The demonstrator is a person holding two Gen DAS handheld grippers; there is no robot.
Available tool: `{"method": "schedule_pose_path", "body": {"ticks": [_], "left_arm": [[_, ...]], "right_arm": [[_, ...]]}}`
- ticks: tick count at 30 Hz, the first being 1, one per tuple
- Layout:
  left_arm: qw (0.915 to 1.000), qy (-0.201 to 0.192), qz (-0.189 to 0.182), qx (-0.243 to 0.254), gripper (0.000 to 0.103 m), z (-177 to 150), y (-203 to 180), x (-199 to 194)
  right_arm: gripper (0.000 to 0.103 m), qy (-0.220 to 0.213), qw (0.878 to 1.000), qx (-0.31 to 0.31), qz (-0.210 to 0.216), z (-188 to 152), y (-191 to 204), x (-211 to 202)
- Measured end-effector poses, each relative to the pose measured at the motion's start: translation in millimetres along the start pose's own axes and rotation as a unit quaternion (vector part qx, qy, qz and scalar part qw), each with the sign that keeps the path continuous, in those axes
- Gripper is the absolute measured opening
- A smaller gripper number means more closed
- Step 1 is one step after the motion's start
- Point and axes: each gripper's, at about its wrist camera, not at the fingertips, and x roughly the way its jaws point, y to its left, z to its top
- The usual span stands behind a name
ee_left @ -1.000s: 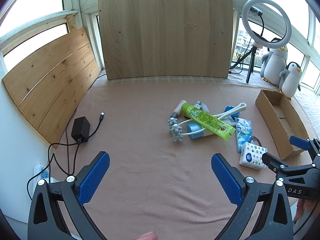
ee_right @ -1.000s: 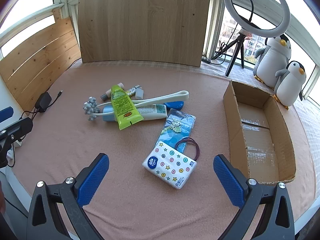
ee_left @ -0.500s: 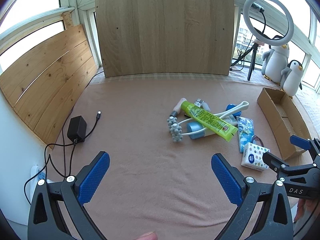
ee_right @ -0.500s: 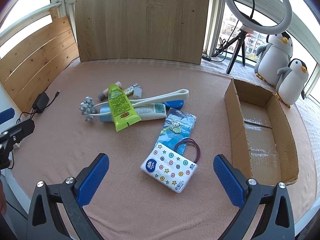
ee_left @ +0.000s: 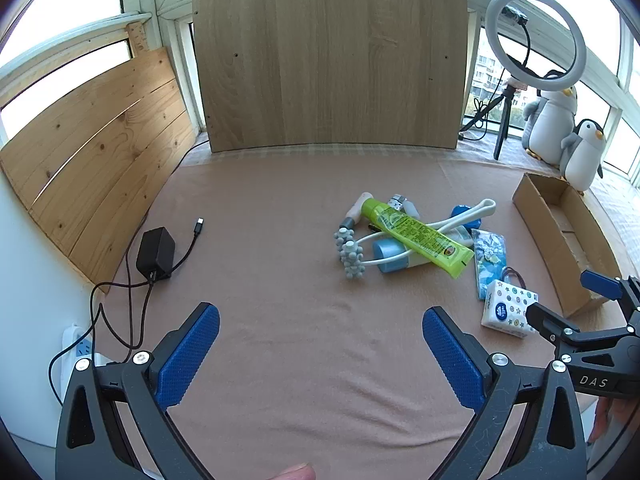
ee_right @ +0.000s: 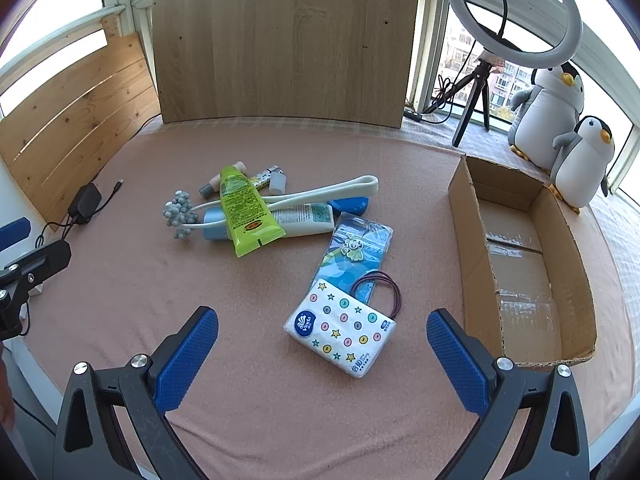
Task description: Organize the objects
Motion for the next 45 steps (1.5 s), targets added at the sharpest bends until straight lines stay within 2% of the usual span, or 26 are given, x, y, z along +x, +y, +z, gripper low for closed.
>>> {"method": "schedule_pose_path", "body": {"ticks": [11, 20, 24, 34, 36, 39, 41, 42, 43, 45], "left_arm": [[1.0000, -0.008, 0.001, -0.002, 0.103, -3, 2, -13], [0.9999, -0.001, 0.004, -0.013, 0.103, 1, 10, -6], [0.9997, 0.007, 0.006, -0.021, 0.103, 3, 17, 6], [0.9975, 0.042, 0.020, -0.054, 0.103, 1, 45, 48], [0.9968, 0.047, 0.022, -0.060, 0.103, -1, 50, 54], [0.9961, 0.050, 0.019, -0.070, 0.103, -3, 57, 62], [0.9962, 0.047, 0.013, -0.072, 0.103, -3, 60, 66], [0.9963, 0.046, 0.011, -0.072, 0.103, -3, 61, 67], [0.9963, 0.046, 0.007, -0.073, 0.103, -2, 61, 68], [0.9963, 0.046, 0.001, -0.073, 0.103, -2, 61, 72]], "right_arm": [[0.103, -0.005, 1.000, -0.004, 0.000, -2, 5, -9], [0.103, 0.000, 1.000, -0.021, 0.018, 7, 15, 2], [0.103, 0.006, 0.998, -0.052, 0.024, 23, 23, 21], [0.102, 0.046, 0.990, -0.121, 0.059, 64, 43, 103], [0.097, 0.057, 0.987, -0.135, 0.069, 67, 47, 115], [0.079, 0.072, 0.983, -0.146, 0.083, 66, 52, 127], [0.052, 0.081, 0.981, -0.146, 0.099, 64, 53, 130], [0.047, 0.084, 0.980, -0.146, 0.103, 62, 54, 129], [0.042, 0.084, 0.980, -0.148, 0.105, 60, 55, 129], [0.040, 0.079, 0.979, -0.149, 0.111, 54, 57, 123]]}}
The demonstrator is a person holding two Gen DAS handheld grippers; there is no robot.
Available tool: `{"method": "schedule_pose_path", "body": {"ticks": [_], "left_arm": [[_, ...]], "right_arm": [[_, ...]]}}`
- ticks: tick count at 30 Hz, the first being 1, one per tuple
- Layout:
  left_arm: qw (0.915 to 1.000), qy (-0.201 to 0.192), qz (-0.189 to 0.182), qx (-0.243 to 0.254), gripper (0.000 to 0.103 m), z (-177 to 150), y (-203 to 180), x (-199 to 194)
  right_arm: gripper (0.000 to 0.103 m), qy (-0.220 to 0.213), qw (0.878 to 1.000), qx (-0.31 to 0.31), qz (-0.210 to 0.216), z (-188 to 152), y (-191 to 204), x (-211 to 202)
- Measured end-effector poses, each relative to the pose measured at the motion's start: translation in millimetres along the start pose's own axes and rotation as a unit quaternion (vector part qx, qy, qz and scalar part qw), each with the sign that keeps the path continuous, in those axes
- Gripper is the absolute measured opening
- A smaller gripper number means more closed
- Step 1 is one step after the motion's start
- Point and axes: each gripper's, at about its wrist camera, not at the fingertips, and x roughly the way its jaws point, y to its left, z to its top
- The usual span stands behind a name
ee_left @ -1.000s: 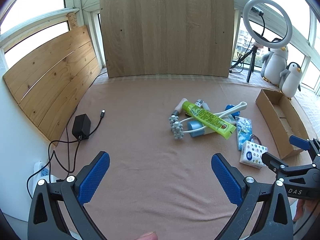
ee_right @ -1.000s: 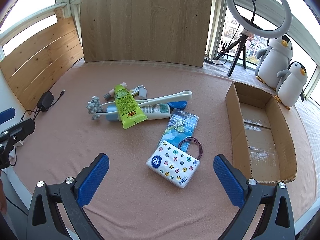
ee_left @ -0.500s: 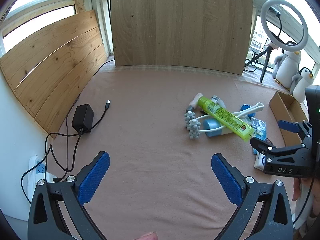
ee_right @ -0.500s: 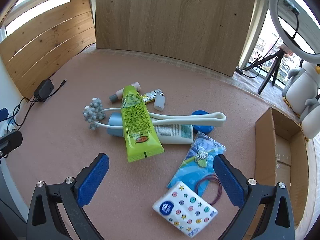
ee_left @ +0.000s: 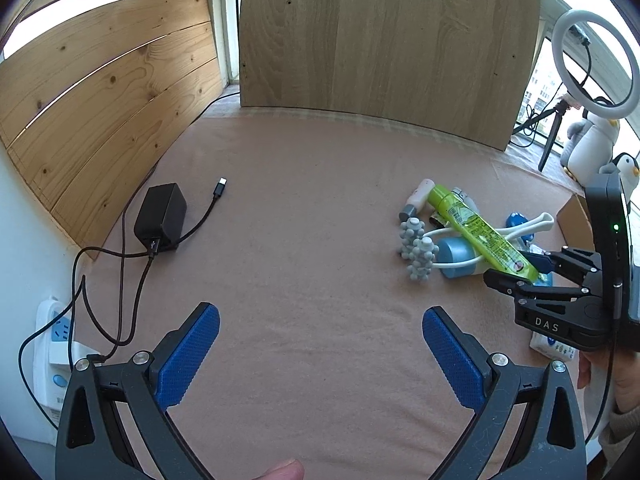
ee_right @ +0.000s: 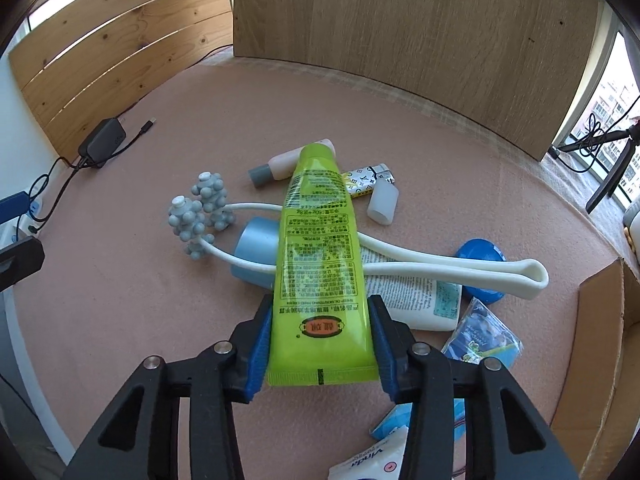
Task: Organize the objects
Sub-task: 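Reach the right tool to the lime-green tube and close on it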
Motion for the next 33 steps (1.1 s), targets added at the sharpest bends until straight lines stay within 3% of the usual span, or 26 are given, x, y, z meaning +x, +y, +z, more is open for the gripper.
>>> {"method": "schedule_pose_path", "body": {"ticks": [5, 11, 18, 24, 27, 31, 33], "left_arm": [[0.9994, 0.025, -0.022, -0.002, 0.103, -3, -6, 15], [0.9935, 0.078, -0.065, -0.052, 0.103, -19, -11, 39], [0.9897, 0.116, -0.070, -0.046, 0.103, -47, -33, 59], [0.9901, 0.120, -0.064, -0.034, 0.103, -58, -53, 69], [0.9923, 0.113, -0.045, -0.025, 0.103, -59, -60, 74], [0.9950, 0.090, -0.028, -0.034, 0.103, -60, -64, 77], [0.9961, 0.082, -0.012, -0.032, 0.103, -61, -68, 79]], "right_arm": [[0.040, -0.013, 1.000, -0.001, 0.019, -25, 24, -16], [0.040, -0.014, 0.999, -0.008, 0.033, -83, 69, -34], [0.040, -0.013, 0.999, -0.015, 0.033, -125, 101, -42], [0.041, -0.024, 0.999, -0.032, 0.017, -133, 110, -45], [0.051, -0.024, 0.999, -0.025, 0.007, -136, 108, -47], [0.051, -0.025, 1.000, -0.008, 0.015, -141, 102, -50], [0.046, -0.027, 0.999, -0.007, 0.019, -141, 102, -51]]}}
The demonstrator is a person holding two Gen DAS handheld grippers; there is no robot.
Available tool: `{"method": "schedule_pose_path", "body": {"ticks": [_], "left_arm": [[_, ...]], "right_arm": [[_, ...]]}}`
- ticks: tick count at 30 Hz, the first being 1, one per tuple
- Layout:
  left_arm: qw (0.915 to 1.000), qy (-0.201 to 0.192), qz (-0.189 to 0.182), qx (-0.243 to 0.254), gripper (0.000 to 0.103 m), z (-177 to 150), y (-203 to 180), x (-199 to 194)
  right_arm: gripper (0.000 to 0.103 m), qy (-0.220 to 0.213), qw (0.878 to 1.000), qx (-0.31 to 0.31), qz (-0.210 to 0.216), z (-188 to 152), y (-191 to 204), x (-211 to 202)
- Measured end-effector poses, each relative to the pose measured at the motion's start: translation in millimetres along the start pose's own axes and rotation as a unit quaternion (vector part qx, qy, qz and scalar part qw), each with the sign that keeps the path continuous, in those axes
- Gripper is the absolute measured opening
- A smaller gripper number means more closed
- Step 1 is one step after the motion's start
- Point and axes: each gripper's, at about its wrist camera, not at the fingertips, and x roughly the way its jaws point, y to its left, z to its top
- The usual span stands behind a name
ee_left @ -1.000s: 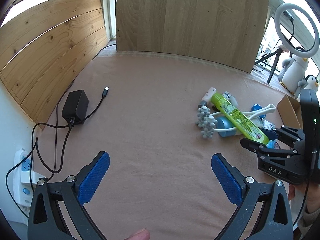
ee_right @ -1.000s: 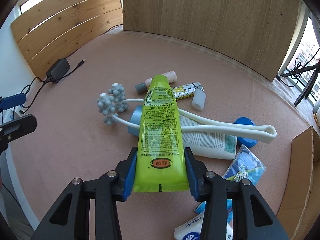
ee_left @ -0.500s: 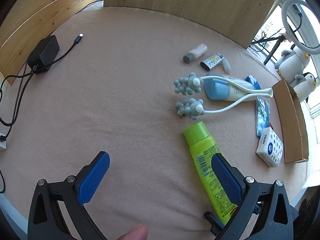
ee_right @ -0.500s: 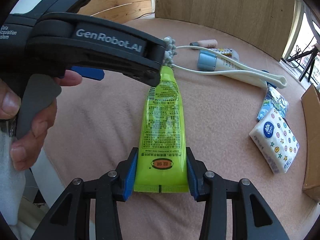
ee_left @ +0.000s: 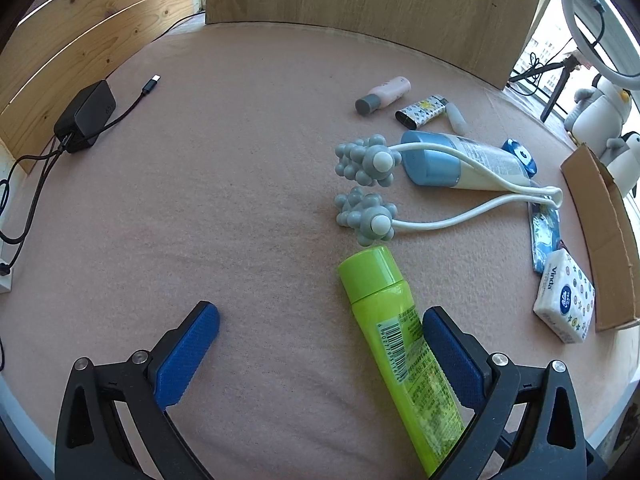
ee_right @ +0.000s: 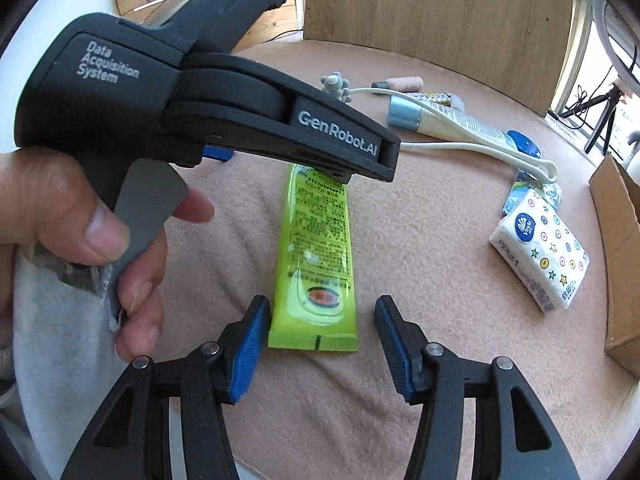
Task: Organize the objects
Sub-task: 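Reach the right tool to the lime-green tube and close on it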
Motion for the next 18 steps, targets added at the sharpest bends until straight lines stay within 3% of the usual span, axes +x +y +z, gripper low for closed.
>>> {"method": "schedule_pose_path", "body": {"ticks": [2, 5, 9, 10, 14, 16, 18], "left_arm": [[0.9999, -0.003, 0.014, 0.002, 0.103, 1, -2, 1], [0.9993, 0.006, 0.035, 0.014, 0.103, 1, -8, 4], [0.9997, 0.015, 0.010, 0.016, 0.097, 4, -8, 1], [0.9998, 0.015, 0.007, 0.013, 0.088, 5, -7, -1], [0.9994, 0.025, -0.023, -0.005, 0.055, 10, 0, -11], [0.9989, 0.033, -0.032, -0.012, 0.044, 13, 1, -12], [0.9985, 0.038, -0.036, -0.018, 0.040, 14, 0, -12]], "right_arm": [[0.034, -0.001, 1.000, 0.000, -0.001, 1, 0, -1], [0.030, -0.002, 1.000, -0.001, 0.003, 2, -1, -1], [0.022, -0.007, 1.000, 0.006, 0.011, 0, -2, -4], [0.007, -0.007, 1.000, 0.007, 0.011, 0, -1, -4], [0.007, -0.015, 1.000, 0.001, 0.013, -1, 0, -6], [0.006, -0.020, 1.000, -0.004, 0.011, 0, 2, -7], [0.006, -0.023, 1.000, -0.005, 0.012, 0, 3, -8]]}}
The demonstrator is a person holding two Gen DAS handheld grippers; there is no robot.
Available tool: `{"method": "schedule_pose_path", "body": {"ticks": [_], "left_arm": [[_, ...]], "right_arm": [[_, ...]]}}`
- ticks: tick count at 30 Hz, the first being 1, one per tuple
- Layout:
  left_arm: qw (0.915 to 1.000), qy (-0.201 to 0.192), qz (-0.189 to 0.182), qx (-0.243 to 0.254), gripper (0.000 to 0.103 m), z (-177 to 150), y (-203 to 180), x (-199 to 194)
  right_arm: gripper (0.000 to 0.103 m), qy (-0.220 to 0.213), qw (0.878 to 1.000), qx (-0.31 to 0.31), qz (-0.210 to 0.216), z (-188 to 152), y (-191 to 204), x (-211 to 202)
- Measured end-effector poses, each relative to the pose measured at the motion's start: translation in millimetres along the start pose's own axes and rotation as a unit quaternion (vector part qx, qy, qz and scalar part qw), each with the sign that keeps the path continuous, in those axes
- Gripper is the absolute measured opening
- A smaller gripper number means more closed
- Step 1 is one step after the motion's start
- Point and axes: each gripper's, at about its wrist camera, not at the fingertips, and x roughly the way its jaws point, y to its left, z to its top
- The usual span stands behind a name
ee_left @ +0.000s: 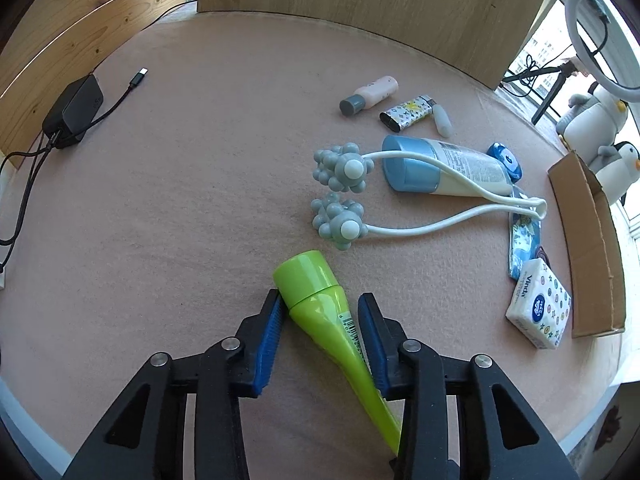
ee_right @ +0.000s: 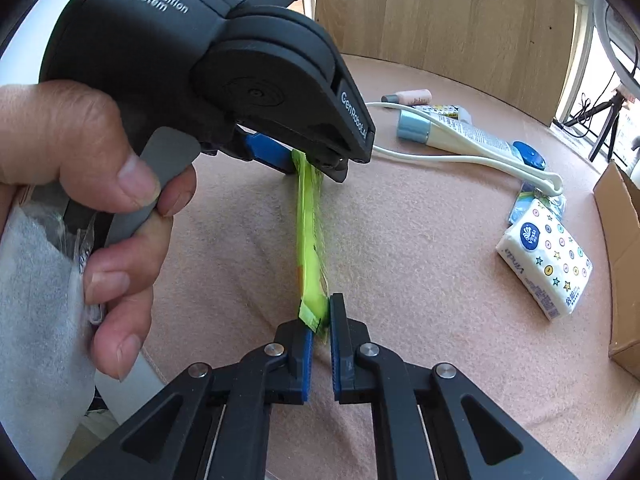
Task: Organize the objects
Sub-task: 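Reach the right tool to the lime-green tube and close on it, then lift the lime-green tube with the right tool and carry it over the box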
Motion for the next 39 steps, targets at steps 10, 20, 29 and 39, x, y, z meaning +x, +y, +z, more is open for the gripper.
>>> {"method": "schedule_pose_path", "body": {"ticks": [10, 20, 29, 39], "left_arm": [[0.9988, -0.030, 0.035, 0.016, 0.035, 0, -12, -29], [0.9944, -0.091, 0.024, 0.047, 0.034, 21, -40, -91], [0.9923, -0.108, 0.009, 0.061, 0.034, 30, -64, -110], [0.9864, -0.107, -0.021, 0.123, 0.034, 44, -143, -99]], "right_arm": [[0.006, -0.035, 0.999, -0.008, -0.004, 4, 3, -19], [0.006, -0.104, 0.994, -0.005, -0.031, 30, -31, -53], [0.006, -0.119, 0.992, 0.005, -0.046, 31, -23, -63], [0.006, -0.138, 0.985, 0.058, -0.088, 22, -71, -81]]}}
